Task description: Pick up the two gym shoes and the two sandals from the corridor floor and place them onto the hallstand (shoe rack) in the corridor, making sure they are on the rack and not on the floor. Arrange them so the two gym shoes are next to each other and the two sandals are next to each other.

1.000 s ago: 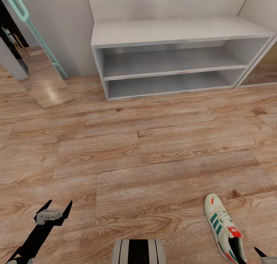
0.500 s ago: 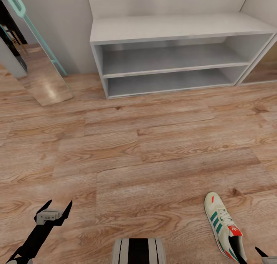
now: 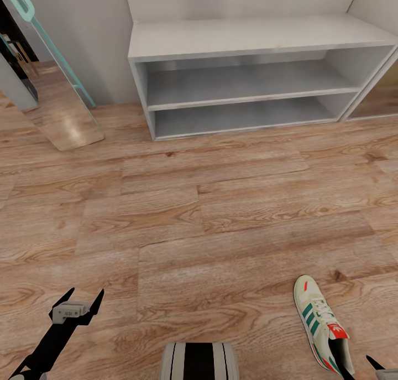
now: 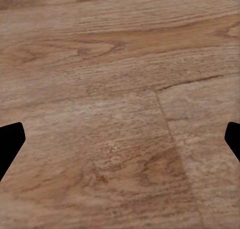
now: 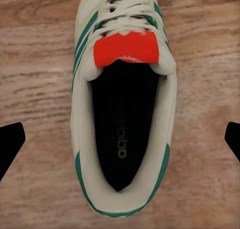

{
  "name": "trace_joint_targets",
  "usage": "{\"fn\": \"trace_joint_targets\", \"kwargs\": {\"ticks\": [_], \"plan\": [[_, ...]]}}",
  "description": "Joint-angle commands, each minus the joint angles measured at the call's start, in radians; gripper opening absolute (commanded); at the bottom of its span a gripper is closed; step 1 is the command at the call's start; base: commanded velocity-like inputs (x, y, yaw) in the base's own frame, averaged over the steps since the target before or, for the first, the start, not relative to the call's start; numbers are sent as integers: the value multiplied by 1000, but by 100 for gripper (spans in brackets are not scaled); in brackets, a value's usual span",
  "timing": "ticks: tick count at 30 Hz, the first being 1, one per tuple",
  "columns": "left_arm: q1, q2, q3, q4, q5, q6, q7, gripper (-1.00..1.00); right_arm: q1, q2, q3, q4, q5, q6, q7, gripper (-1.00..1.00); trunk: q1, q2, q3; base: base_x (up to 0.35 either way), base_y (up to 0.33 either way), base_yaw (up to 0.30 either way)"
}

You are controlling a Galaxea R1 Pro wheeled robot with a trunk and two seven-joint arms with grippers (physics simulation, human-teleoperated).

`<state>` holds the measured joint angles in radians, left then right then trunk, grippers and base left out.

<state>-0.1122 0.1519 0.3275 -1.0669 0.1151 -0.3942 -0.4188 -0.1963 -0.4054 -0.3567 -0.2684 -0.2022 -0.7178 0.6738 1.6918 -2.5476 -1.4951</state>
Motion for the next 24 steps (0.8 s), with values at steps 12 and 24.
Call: {"fn": "trace_joint_targets", "kwargs": {"ticks": [12, 24], "plan": [[0, 0, 0, 1, 0, 0, 0, 100, 0, 1, 3, 0, 2, 0, 1, 100, 1, 0, -8, 0, 0, 0], [0, 0, 1, 0, 0, 0, 0, 100, 0, 2, 3, 0, 3, 0, 1, 100, 4, -2, -31, 0, 0, 0]]}}
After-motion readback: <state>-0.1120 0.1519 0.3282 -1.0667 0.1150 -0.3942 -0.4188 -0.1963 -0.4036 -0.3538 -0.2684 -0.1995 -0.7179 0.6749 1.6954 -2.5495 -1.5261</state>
